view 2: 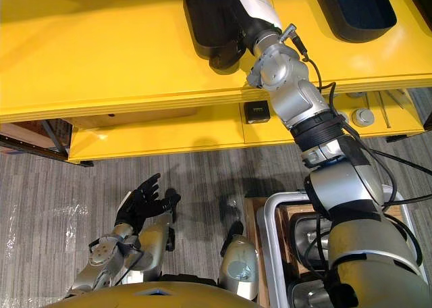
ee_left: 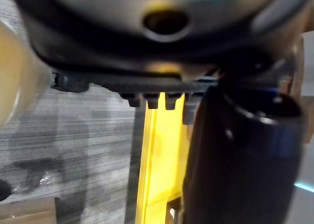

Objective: Walk over and take three plastic housings, then place them on the shelf

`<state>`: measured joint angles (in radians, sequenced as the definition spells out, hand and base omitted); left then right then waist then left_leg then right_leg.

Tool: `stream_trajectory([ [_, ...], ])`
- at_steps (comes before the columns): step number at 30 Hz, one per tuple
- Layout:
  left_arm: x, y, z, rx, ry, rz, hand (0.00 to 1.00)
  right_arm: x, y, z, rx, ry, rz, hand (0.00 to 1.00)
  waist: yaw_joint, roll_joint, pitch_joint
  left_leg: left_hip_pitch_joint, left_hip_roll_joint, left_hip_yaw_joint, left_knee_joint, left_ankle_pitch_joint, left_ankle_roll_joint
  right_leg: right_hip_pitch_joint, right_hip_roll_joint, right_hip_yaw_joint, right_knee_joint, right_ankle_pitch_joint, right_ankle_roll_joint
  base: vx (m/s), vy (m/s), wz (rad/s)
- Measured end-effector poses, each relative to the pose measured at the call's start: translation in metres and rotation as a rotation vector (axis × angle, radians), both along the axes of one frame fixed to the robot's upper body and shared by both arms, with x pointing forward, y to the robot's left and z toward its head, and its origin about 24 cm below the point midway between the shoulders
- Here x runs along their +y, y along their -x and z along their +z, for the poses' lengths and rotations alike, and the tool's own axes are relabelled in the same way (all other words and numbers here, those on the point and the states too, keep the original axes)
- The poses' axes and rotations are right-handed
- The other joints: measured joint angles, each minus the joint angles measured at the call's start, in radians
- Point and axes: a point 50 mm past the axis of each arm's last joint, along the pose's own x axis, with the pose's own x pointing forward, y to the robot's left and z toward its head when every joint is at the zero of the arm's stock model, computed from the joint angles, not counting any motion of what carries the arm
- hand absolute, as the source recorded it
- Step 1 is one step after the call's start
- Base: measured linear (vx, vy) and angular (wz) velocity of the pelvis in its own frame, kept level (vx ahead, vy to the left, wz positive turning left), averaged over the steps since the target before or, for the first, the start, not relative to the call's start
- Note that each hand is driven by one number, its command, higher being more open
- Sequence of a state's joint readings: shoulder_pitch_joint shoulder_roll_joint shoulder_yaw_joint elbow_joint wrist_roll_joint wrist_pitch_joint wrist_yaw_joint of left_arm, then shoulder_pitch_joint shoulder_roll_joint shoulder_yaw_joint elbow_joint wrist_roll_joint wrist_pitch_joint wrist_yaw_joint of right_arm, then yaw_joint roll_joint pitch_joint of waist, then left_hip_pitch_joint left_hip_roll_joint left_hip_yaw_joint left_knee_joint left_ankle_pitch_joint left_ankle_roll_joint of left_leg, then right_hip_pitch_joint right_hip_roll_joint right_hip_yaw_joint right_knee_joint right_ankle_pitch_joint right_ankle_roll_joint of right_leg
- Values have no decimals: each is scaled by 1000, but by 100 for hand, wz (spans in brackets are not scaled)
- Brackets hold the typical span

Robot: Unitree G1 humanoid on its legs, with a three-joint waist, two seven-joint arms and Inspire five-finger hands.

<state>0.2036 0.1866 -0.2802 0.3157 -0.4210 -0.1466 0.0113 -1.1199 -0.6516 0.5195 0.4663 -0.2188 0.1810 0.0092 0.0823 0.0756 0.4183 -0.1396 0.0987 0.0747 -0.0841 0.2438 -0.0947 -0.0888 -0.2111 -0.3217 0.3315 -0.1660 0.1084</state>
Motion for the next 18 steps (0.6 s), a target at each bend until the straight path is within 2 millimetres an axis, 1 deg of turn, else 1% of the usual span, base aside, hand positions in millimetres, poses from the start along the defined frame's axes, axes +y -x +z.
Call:
stream_trajectory([
  [2, -2, 0, 0, 0, 8, 1, 100, 0, 0, 1, -13, -3, 0, 100, 2, 9, 0, -1, 0, -1, 0, -1, -2, 0, 0, -1, 0, 0, 0, 8, -17, 1],
  [3, -4, 0, 0, -1, 14, 2, 100, 1, 0, 1, -23, -5, 2, 100, 4, 17, -2, -4, -1, -2, 0, 0, -1, -3, 0, -2, 0, -1, 1, 0, 0, 0],
  [5, -5, 0, 0, -1, 18, 4, 100, 2, 1, 1, -41, -12, 6, 100, 7, 24, -3, -9, -1, -4, 0, 4, 5, -9, -1, -3, 5, -4, 0, 9, -19, 1],
  [9, -6, 0, 0, -1, 23, 4, 100, 9, 0, 0, -74, -33, 19, 100, 9, 25, -3, -10, -2, -6, 0, 6, 4, -15, -5, -5, 19, -13, 0, 23, -46, 2],
  [13, -9, 0, 0, -1, 25, -7, 100, 11, 0, 0, -81, -34, 20, 100, 22, 27, -2, -11, -4, -11, 0, 6, 4, -12, -6, -9, 19, -17, 2, 20, -39, 5],
  [18, -14, 1, 0, 1, 35, -16, 100, 13, -3, 2, -102, -54, 3, 100, 22, 40, 4, -10, -11, -27, 0, 6, 4, 1, -13, -27, 18, -21, 4, 8, -32, 10],
])
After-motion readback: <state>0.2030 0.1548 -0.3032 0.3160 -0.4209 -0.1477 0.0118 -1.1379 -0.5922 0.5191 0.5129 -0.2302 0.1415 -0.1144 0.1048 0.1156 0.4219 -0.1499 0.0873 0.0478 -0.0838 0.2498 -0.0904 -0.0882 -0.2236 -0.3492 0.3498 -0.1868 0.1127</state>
